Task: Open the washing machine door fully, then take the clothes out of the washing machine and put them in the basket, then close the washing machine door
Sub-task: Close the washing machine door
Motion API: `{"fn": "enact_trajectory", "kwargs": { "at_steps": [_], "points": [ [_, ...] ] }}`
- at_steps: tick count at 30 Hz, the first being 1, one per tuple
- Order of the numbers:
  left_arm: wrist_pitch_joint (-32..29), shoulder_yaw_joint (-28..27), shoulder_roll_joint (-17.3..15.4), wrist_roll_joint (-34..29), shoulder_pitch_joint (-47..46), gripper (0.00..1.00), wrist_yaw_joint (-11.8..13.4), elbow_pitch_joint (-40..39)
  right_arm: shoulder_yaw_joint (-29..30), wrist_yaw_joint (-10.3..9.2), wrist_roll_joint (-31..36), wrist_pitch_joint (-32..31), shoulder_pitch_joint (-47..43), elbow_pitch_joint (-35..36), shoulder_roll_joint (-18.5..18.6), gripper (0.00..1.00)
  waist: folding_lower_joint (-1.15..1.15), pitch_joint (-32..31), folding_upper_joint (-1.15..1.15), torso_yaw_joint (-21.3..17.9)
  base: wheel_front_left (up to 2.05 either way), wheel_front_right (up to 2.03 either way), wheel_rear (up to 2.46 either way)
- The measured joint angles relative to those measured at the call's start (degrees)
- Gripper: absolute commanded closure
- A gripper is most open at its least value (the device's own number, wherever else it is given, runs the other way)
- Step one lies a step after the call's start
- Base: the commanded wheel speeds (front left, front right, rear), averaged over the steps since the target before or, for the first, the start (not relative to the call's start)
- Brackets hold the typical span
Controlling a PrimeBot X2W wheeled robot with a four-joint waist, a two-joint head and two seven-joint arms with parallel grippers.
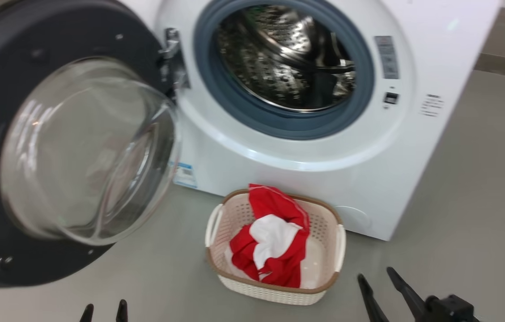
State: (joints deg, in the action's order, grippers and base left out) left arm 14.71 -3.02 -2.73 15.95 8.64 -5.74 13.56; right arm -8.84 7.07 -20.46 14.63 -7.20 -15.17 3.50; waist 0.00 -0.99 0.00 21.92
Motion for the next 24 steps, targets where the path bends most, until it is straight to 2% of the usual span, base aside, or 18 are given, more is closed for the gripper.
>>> {"fn": "enact_trajectory", "kwargs": {
  "at_steps": [8,18,19,20,22,23,24],
  "points": [
    [0.0,0.0,0.0,3.4,1.2,0.00,2.5,-2.1,-4.7,0.00,-0.4,0.0,5.1,-1.9,1.0,0.00,0.00,1.1,0.00,4.9,0.00,0.00,0.00],
    [0.0,0.0,0.0,4.4,2.1,0.00,3.8,-3.8,-6.7,0.03,-1.3,0.0,6.6,-3.4,1.6,0.00,0.00,2.0,0.00,6.2,0.00,0.00,0.00],
    [0.0,0.0,0.0,4.9,2.1,0.06,3.7,-4.0,-6.7,0.03,-1.3,0.0,6.6,-3.4,1.6,0.00,0.00,1.9,0.00,6.2,0.00,0.00,0.00],
    [0.0,-0.1,0.0,5.6,2.1,0.38,3.6,-4.3,-6.7,0.03,-1.3,0.0,6.6,-3.4,1.6,0.00,0.00,1.8,0.00,6.1,0.00,0.00,0.00],
    [0.0,-0.7,0.0,6.4,2.0,0.76,2.7,-5.2,-6.6,0.03,-1.3,0.0,6.5,-3.4,1.6,0.00,0.00,1.6,0.00,6.0,0.00,0.00,0.00],
    [0.0,-1.2,0.0,6.5,1.9,1.00,2.1,-6.0,-6.4,0.03,-1.3,0.0,6.5,-3.4,1.5,0.00,0.00,1.6,0.00,6.0,0.00,0.00,0.00],
    [0.0,-2.2,0.1,6.5,1.7,1.00,2.0,-7.0,-6.2,0.03,-1.3,0.0,6.5,-3.3,1.4,0.00,0.00,1.5,0.00,5.9,0.00,0.00,0.00]
  ]
}}
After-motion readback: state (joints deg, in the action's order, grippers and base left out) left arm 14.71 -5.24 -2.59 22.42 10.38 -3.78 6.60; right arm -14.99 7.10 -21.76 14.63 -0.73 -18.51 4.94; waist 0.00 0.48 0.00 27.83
